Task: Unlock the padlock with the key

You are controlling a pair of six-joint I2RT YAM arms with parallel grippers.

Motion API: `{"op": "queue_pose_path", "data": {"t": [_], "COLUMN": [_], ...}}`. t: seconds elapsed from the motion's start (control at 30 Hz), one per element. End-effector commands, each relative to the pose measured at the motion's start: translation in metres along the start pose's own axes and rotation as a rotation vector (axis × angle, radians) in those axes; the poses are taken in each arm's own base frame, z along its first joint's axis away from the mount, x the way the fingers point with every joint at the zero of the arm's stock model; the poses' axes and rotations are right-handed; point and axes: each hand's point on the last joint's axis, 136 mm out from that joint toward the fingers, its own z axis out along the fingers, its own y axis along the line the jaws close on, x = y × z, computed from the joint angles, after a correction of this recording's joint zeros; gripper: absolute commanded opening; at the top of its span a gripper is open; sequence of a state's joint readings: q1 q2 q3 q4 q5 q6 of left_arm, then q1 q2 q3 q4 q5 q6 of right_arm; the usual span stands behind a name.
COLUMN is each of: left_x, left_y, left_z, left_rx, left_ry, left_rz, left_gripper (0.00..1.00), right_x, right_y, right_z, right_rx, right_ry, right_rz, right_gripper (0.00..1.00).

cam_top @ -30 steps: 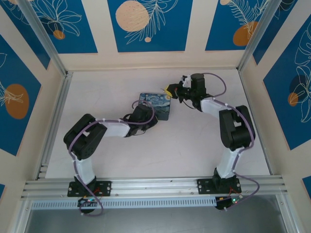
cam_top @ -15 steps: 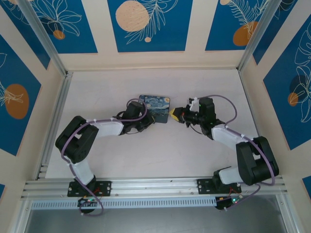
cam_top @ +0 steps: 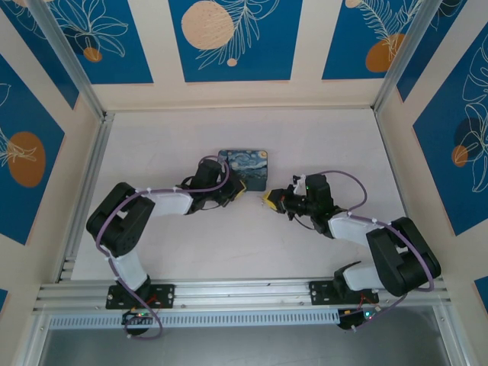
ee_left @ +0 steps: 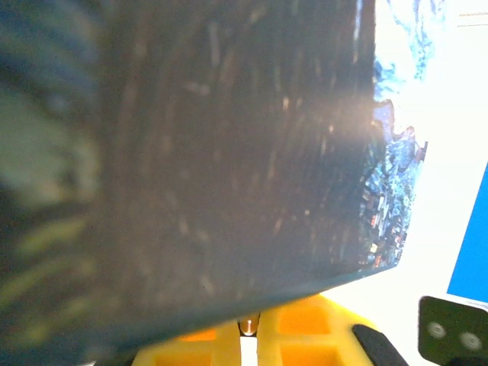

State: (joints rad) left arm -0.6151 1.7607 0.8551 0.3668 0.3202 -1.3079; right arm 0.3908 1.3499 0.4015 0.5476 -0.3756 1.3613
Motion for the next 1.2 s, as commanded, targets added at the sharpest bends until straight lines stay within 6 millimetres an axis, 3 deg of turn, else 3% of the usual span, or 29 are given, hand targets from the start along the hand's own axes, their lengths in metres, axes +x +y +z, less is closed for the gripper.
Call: {"op": "queue_pose_path", "data": {"t": [0.0,0.23,0.67,0.87,1.17], "left_x": [-0.002,0.012,0.009,0.008,0.006], "left_y": [-0.044,-0.065,-0.090,-0.095,-0.097], "left_z": [-0.013,-0.008,-0.022,-0.024,-0.023], "left_rx": [0.168,0.270,0.408,0.428,0.430], "left_ry": [0.018,0.143,0.153,0.161,0.160], "left_rz": [0.059,0.186,0.227,0.216,0.213], "left_gripper": [0.00,0.00,0.00,0.00,0.00], "right_x": [-0.005,-0.009,-0.022,-0.019,-0.011], "right_y": [0.004,0.001,0.015,0.033,0.040], "right_z": [0.001,0.000,-0.008,-0.012,-0.022], "right_rx": [-0.025,-0.030,-0.106,-0.176,-0.185], "right_ry": [-0.027,-0.035,-0.084,-0.086,-0.105], "right_rz": [-0.003,0.007,0.012,-0.117,-0.314], "right_gripper": [0.00,0.00,0.00,0.00,0.00]}}
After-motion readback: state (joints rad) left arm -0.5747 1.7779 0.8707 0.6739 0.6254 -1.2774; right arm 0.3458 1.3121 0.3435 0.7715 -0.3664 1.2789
